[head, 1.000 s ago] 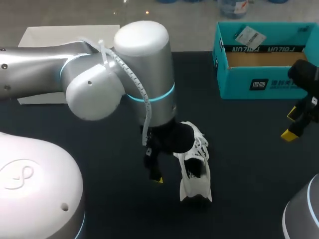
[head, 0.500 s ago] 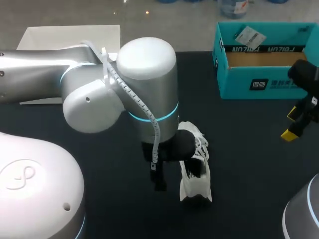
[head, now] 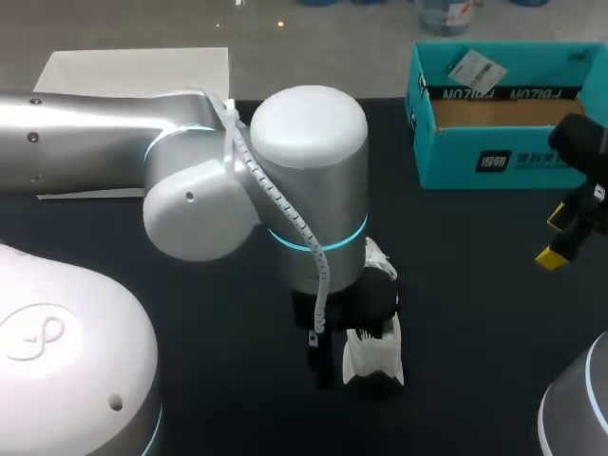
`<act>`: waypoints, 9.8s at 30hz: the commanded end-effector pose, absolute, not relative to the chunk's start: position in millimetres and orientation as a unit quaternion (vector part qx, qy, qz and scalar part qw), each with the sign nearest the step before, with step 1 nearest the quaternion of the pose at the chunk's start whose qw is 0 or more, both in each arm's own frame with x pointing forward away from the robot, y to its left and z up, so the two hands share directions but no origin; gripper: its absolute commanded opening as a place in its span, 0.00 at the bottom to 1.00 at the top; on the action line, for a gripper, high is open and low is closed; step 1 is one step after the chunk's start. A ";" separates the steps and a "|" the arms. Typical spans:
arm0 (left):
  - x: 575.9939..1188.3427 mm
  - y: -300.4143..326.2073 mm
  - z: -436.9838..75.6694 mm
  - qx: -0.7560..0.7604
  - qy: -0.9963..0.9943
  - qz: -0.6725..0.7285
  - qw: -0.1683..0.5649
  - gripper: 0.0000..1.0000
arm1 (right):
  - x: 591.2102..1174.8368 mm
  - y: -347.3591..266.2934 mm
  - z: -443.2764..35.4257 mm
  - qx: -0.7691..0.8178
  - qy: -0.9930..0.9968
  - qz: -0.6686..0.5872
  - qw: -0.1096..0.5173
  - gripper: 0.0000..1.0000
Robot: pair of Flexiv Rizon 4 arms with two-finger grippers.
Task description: Take the shoe out of the shoebox, open the shoe tongue, remove and reinsert the insole, then place the shoe into the shoebox
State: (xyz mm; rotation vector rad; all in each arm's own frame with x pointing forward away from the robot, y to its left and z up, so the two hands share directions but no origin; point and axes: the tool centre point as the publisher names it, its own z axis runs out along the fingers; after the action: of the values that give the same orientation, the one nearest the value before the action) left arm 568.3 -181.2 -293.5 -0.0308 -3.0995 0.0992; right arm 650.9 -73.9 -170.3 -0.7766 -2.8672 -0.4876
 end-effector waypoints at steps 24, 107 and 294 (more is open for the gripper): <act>574.6 -262.6 -332.5 0.032 -0.999 0.008 -0.003 1.00 | 652.8 -73.1 -171.1 -0.258 -0.951 -0.160 0.067 1.00; 615.6 -204.5 -229.1 0.067 -0.994 0.073 -0.036 0.00 | 652.8 -73.1 -171.1 -0.258 -0.951 -0.160 0.067 1.00; 1106.3 209.3 -187.1 -0.348 -0.934 -0.058 0.057 0.00 | 652.8 -73.1 -171.1 -0.258 -0.951 -0.160 0.067 1.00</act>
State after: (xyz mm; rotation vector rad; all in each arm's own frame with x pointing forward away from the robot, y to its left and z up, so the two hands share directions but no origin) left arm 1108.6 209.1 -188.3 -1.0526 -2.8267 -0.1718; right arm 650.9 -73.9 -170.3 -0.7768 -2.8671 -0.4879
